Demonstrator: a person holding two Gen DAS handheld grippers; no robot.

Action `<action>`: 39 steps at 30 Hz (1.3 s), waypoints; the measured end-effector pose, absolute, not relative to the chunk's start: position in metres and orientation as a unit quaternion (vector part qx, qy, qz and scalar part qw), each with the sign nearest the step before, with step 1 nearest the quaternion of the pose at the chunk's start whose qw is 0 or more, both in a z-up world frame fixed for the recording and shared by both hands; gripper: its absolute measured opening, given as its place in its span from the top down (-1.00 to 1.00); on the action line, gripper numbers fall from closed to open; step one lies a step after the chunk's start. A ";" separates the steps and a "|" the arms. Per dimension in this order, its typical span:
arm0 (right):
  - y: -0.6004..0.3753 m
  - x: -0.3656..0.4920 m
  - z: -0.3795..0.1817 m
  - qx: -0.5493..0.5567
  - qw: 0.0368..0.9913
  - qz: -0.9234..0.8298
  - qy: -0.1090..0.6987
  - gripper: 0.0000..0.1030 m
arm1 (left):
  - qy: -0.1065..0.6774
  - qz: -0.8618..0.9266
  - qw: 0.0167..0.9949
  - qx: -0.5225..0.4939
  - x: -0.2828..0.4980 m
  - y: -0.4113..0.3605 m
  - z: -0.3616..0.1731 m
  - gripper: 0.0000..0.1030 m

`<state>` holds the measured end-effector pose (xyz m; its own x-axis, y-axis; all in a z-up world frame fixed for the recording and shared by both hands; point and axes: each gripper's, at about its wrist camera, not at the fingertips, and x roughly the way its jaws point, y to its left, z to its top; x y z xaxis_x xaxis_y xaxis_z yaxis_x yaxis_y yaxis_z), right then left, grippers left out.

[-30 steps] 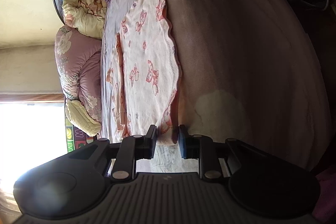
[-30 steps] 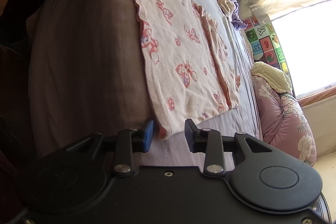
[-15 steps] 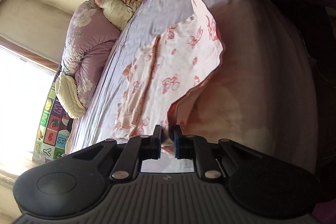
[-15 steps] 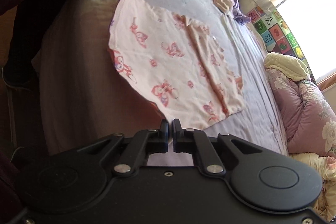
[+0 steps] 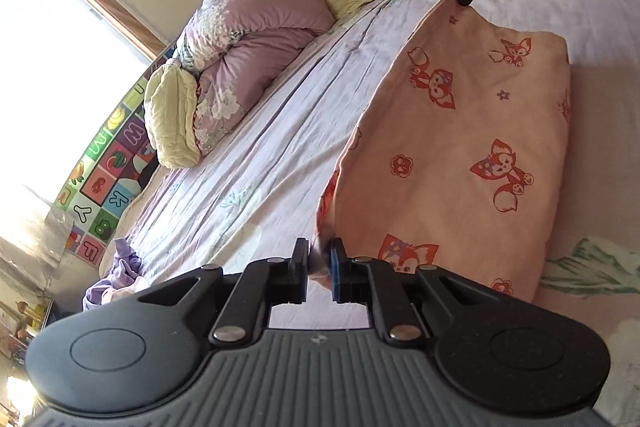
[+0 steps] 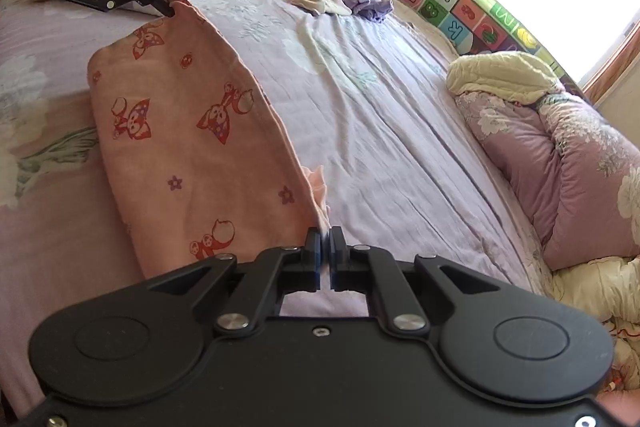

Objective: Fold clothes
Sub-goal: 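Fold the side edge over the garment body and open both grippers, then move both grippers to the end of the folded pink strip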

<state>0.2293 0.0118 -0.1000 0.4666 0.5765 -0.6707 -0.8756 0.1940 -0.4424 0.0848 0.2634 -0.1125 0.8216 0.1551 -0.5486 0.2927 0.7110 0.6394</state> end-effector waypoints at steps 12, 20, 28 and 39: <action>0.055 0.297 -0.149 -0.385 0.755 0.472 0.242 0.92 | 0.362 -0.042 0.877 0.314 0.140 0.303 -0.163 0.80; 0.051 0.287 -0.157 -0.364 0.818 0.392 0.212 0.17 | 0.341 0.047 0.901 0.265 0.130 0.313 -0.153 0.71; 0.058 0.264 -0.154 -0.286 0.833 0.414 0.230 0.16 | 0.360 -0.009 0.916 0.176 0.141 0.313 -0.160 0.72; 0.039 0.264 -0.174 -0.194 0.818 0.435 0.324 -0.07 | 0.364 0.012 0.926 0.101 0.081 0.293 -0.171 0.67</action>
<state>0.2637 0.0394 -0.1736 0.4125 0.5847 -0.6986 -0.8365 0.5467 -0.0363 0.0814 0.2932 -0.1715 0.7342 0.0966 -0.6720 0.0510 0.9792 0.1965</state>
